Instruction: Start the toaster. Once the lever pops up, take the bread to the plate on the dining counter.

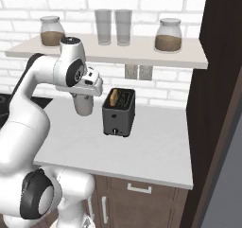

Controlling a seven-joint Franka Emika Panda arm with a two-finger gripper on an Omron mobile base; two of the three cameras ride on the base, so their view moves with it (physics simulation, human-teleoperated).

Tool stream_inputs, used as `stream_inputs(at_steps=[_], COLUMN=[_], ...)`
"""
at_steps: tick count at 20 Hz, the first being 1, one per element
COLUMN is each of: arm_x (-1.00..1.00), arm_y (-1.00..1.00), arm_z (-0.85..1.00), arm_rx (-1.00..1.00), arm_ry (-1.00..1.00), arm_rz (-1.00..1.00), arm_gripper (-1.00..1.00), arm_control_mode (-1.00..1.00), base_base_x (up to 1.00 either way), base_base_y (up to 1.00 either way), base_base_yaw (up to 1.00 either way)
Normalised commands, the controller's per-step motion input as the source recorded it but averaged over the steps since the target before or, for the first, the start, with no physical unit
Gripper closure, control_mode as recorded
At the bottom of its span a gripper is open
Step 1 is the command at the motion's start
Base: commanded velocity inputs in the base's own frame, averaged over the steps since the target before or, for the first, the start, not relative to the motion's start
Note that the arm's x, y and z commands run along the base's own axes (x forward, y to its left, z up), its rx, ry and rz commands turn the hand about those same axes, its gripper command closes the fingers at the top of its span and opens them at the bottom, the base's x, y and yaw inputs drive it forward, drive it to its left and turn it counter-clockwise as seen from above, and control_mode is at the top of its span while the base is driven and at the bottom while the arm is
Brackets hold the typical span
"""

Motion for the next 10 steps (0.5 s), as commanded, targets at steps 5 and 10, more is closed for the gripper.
stream_inputs(at_steps=[5, 10], arm_x=[-0.31, -0.54], arm_y=[-0.26, -0.72], arm_z=[-0.06, -0.16], arm_rx=[0.02, 0.07], arm_ry=[0.00, -0.04], arm_rz=[0.00, -0.03], arm_gripper=[-1.00, -1.00], arm_control_mode=[-1.00, -1.00], base_base_x=[0.00, 0.00], base_base_y=[0.00, 0.00], base_base_yaw=[0.00, 0.00])
